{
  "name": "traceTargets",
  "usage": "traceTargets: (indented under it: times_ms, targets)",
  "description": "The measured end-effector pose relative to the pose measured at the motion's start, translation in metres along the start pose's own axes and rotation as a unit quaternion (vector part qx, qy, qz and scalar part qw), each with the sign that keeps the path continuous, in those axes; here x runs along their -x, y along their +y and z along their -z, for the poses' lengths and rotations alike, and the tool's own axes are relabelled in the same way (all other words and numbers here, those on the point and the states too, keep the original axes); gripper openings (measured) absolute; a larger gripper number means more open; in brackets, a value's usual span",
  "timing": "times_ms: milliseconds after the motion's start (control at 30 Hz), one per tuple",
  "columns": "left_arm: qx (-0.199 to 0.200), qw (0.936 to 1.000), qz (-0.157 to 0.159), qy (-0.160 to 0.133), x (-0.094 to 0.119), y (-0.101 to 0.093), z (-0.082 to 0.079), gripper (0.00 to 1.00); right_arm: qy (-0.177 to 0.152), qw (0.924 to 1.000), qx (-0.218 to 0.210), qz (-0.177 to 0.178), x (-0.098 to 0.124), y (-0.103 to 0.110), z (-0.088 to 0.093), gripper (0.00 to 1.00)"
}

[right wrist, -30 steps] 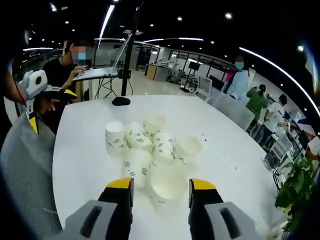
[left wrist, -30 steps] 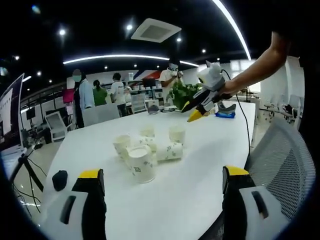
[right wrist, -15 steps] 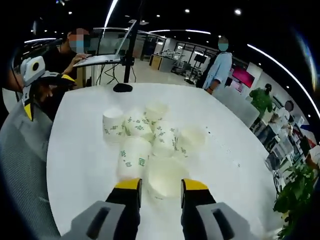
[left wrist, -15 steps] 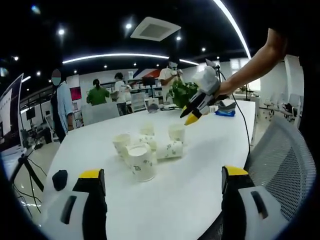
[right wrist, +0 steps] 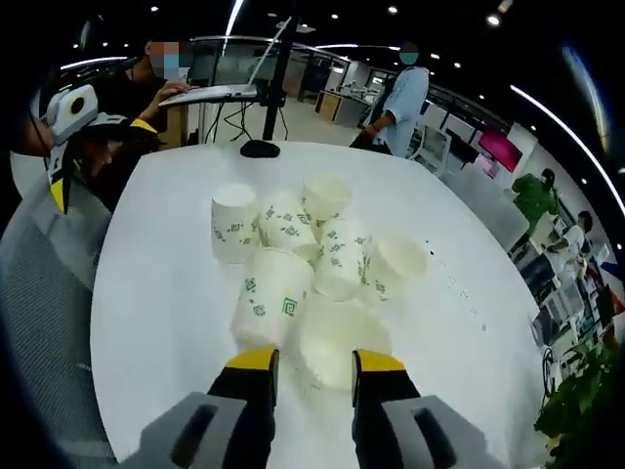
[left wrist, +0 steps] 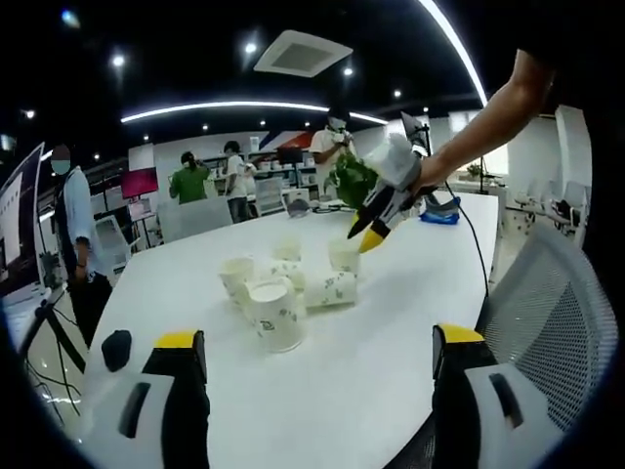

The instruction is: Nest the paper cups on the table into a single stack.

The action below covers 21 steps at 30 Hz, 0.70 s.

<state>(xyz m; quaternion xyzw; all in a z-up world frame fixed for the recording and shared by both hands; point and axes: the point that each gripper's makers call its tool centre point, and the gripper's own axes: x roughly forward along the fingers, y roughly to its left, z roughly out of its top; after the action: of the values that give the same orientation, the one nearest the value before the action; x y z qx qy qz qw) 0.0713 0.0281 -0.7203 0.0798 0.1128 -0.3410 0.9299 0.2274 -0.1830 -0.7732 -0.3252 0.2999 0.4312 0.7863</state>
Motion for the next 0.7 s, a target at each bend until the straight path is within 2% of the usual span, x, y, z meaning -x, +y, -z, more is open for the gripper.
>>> traceTargets:
  times_ms: [167, 700]
  targets:
    - [-0.001, 1.0, 0.0, 0.002, -0.0007, -0.0014, -0.0008, 0.96, 0.008, 0.9999, 0.015, -0.005, -0.0038, 0.0034, 0.0004, 0.24]
    - [-0.004, 1.0, -0.003, 0.002, -0.002, -0.0004, -0.0006, 0.95, 0.015, 0.9996, 0.018, -0.014, -0.0056, 0.0031, 0.0056, 0.1]
